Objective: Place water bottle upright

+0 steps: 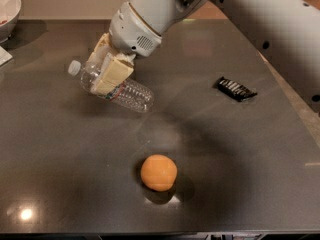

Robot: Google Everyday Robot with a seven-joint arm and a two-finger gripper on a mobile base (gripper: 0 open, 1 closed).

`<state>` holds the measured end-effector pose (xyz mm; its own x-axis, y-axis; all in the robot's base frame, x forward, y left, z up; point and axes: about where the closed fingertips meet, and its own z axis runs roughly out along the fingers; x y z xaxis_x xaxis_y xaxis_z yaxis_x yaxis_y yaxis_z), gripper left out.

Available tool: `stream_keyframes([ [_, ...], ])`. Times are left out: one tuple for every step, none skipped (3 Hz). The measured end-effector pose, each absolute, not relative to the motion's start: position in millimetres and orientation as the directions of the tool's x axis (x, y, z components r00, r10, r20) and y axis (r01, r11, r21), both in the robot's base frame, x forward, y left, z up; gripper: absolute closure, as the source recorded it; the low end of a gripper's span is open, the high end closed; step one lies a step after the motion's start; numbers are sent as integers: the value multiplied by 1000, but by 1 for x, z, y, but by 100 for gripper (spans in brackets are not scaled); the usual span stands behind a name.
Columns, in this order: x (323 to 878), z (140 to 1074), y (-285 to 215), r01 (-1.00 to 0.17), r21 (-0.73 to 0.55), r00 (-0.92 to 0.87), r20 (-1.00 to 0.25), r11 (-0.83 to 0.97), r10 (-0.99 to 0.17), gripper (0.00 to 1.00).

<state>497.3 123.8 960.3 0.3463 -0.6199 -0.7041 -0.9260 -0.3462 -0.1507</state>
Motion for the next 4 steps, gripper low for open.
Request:
stream_keyframes([
  [496, 969, 120, -955, -145, 265, -811, -260, -522, 100],
  [497, 978, 117, -968, -137, 213, -891, -209, -401, 100],
  [497, 983, 116, -972, -133, 186, -938, -194, -291, 100],
  [495, 984, 117, -973, -127, 164, -968, -194, -189, 100],
])
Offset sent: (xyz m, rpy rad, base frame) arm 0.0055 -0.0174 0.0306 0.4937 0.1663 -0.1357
